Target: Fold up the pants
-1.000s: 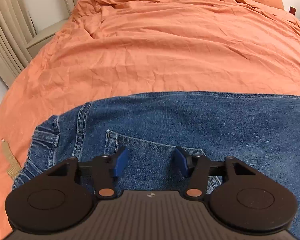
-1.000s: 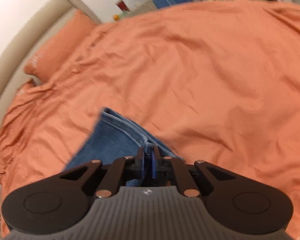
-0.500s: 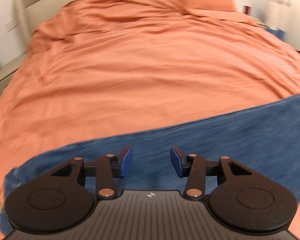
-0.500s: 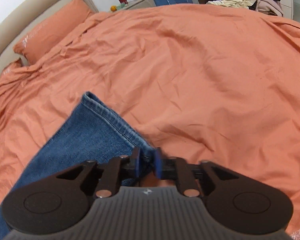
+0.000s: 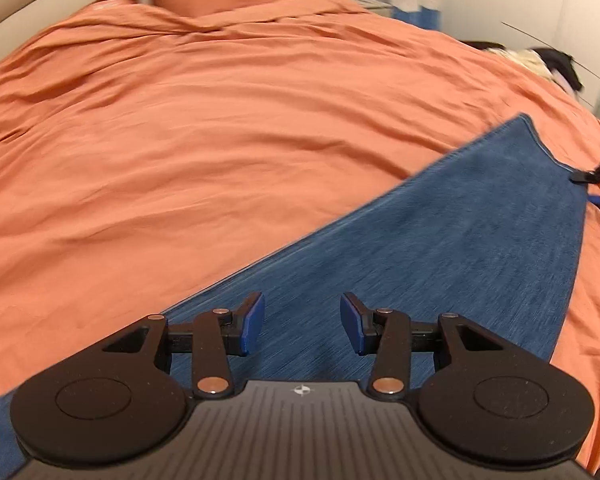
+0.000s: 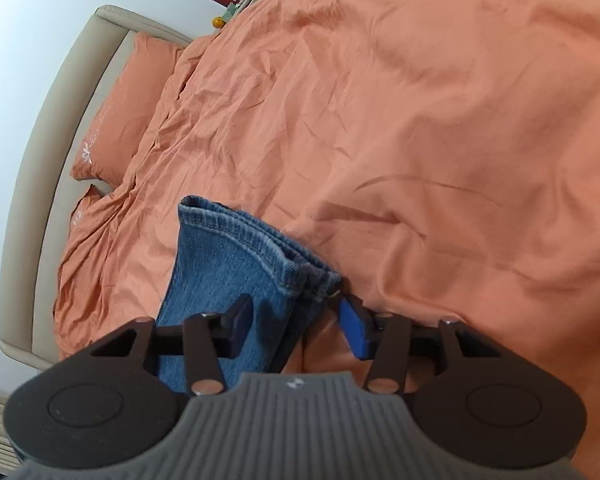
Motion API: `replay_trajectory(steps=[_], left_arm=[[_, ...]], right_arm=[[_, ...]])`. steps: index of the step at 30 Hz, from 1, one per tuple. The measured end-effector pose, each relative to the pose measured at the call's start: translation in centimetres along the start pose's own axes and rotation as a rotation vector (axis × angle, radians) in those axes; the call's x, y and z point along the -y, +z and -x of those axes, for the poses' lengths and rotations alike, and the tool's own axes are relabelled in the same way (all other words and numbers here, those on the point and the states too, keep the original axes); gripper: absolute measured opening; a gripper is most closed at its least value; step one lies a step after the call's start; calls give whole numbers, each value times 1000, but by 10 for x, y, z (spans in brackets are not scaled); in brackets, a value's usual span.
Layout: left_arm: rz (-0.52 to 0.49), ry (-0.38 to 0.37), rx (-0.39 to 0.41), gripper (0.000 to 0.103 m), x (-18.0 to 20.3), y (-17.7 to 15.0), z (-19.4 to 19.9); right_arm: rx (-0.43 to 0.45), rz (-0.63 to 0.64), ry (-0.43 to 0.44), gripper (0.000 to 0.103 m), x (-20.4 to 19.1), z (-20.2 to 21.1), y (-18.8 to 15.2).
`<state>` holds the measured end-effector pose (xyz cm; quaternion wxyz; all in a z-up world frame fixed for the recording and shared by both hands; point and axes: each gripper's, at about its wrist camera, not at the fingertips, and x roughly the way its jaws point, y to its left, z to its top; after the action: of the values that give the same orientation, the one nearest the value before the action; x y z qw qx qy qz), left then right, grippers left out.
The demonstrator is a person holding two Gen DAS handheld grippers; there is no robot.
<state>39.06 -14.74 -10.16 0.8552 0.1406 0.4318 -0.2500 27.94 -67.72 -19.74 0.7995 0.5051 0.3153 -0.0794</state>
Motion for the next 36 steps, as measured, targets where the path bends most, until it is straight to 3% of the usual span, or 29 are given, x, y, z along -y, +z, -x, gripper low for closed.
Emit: replay_trajectory(steps=[5, 10, 16, 22, 28, 36], left_arm=[[-95, -65, -14, 51, 37, 26, -33], [-174, -71, -19, 40, 68, 44, -73], [-135, -59, -13, 28, 72, 54, -114], [-158, -30, -17, 26, 85, 61, -133], [-143, 5, 37, 28, 83, 61, -90], [-109, 73, 65, 27, 44, 29, 11]], right_arm=[[35, 56, 3, 19, -9, 4, 8], [60, 210, -41, 16, -40, 14, 12], [74, 288, -72, 15, -53, 17, 12], [70, 316, -93, 15, -57, 16, 12], [102, 394, -97, 14, -87, 29, 8], [172, 612, -20, 14, -193, 75, -25]])
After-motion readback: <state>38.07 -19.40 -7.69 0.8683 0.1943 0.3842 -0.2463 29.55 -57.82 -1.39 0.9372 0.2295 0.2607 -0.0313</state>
